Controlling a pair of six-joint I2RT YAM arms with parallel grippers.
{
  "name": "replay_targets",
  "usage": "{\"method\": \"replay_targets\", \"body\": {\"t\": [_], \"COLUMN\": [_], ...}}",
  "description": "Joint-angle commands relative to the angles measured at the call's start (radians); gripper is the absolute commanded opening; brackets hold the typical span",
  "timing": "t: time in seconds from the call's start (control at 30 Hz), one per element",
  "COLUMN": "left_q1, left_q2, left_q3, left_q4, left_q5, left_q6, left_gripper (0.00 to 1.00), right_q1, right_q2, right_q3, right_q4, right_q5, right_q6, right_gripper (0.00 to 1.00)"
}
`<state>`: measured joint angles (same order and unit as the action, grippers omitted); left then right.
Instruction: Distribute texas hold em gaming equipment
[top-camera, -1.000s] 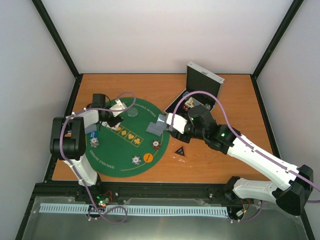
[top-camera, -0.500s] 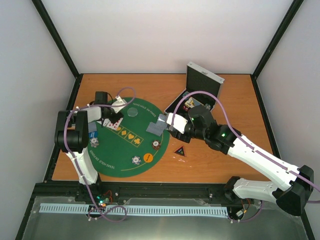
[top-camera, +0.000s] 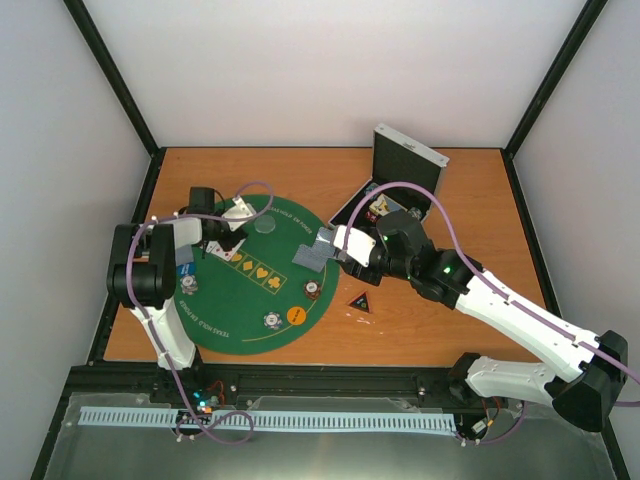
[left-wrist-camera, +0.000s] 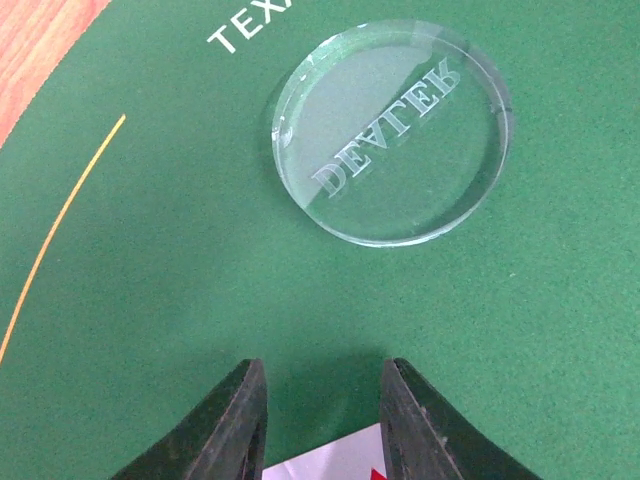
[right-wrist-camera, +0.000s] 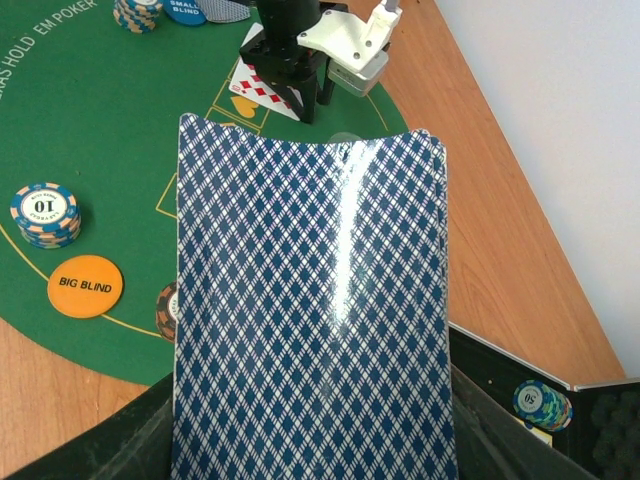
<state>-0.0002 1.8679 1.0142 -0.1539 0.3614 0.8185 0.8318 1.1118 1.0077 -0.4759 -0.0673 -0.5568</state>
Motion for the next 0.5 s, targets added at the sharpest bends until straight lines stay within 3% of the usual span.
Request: {"method": "replay_targets", "body": {"t": [0.0,0.27,0.47], "left_q1": [0.001,0.001,0.0], "left_q2": [-0.012,-0.061,-0.224], "left_q3": [-0.028,0.03,0.143], "left_q4": [-0.085,-0.132,-0.235], "left_q5": [0.015,0.082,0.224], "left_q6": [0.03,-0.051,-0.223], "left_gripper": [0.34,0.37,0.41], "right_q1": [0.006,0.006,0.006], "right_q2": [-0.026,-0.025,-0.013], "right_q3": [0.003,0.01,0.018], "right_q4": [0.016,0.01,-0.002], "right_q5": [-0.001,-0.001,0.0], "right_q6": [0.005,0.0,-0.001], "right_gripper": [0.53,0.53,0.53]}}
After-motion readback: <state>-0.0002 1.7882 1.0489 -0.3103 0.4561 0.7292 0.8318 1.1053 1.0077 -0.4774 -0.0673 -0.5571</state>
